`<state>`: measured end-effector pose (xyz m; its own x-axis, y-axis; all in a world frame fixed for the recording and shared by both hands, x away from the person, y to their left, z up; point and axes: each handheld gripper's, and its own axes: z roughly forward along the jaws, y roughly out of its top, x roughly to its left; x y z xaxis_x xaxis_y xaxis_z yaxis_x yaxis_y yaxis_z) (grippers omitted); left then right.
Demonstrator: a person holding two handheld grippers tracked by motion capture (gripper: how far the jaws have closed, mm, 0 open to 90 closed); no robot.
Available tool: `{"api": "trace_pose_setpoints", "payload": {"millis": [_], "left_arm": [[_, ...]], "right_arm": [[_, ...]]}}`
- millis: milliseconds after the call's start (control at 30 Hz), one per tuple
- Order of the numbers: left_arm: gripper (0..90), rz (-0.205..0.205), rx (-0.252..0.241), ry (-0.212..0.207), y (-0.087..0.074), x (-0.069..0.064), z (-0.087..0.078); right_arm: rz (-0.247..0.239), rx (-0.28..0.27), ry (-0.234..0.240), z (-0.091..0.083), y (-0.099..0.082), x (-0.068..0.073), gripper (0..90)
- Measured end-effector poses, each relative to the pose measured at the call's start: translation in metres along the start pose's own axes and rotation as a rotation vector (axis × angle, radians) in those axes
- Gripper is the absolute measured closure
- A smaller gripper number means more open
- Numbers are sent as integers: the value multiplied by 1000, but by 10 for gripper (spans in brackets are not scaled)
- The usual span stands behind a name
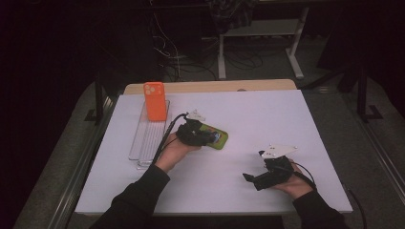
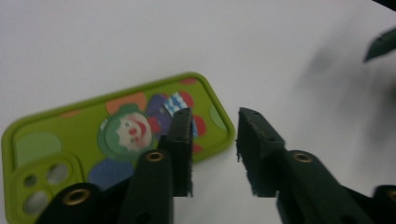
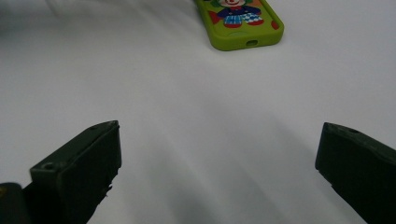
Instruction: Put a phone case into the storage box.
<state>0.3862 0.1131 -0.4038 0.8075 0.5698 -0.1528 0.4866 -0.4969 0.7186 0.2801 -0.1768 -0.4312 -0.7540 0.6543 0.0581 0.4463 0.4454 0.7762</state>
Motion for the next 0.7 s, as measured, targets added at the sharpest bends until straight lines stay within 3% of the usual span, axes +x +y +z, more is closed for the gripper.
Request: {"api": "trace_pose_setpoints", "payload": {"millis": [233,467,600,700], "left_arm": [[365,3,-3,-26,-16,-12,-18],[131,28,-4,-80,-34,-27,-30],[80,50,18,-102,-45,-33,-32],[79,88,12,-73,-52,-35,-33]], "right_arm": [[5,7,-2,1,0,0,0],[20,16,20,1,0,-2,0],[21,37,35,1,2,-2,0],[24,48,43,1,3,-1,0]]}}
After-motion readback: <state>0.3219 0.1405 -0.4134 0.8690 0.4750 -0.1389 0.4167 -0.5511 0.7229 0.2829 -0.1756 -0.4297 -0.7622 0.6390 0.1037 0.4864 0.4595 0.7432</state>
